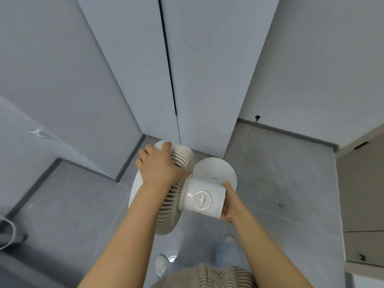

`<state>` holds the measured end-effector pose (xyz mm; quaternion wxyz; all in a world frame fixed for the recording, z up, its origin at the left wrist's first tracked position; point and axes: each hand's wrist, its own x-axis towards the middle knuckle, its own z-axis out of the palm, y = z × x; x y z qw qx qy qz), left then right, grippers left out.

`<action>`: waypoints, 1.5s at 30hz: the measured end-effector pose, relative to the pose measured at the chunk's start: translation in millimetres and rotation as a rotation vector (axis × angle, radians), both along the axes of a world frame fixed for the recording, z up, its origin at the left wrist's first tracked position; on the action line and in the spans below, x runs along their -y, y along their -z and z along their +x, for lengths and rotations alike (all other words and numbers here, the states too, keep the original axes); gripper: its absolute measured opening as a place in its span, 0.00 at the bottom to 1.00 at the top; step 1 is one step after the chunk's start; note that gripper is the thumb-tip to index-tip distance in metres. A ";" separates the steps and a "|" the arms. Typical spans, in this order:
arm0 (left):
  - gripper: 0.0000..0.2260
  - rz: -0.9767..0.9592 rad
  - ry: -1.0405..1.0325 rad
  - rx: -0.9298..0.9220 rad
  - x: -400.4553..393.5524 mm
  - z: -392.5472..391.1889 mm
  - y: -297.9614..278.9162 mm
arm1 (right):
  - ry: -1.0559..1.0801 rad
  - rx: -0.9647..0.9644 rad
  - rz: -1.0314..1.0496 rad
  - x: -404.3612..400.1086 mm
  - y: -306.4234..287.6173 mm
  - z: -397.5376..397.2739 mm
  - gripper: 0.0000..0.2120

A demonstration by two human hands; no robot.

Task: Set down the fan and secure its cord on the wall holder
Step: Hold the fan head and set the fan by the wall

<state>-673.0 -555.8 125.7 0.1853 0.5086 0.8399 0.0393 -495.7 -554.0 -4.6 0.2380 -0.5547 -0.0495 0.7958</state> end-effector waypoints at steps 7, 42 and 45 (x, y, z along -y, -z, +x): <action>0.41 0.020 -0.017 0.011 41.6 -112.6 -0.6 | -0.052 0.000 0.036 38.7 -16.6 -109.7 0.15; 0.40 -0.163 -0.378 0.048 82.2 -587.1 51.1 | -0.476 0.065 -0.208 31.4 37.6 -594.6 0.19; 0.40 -0.172 -0.329 0.091 93.2 -643.9 63.7 | -0.392 0.074 -0.223 49.5 40.1 -647.4 0.19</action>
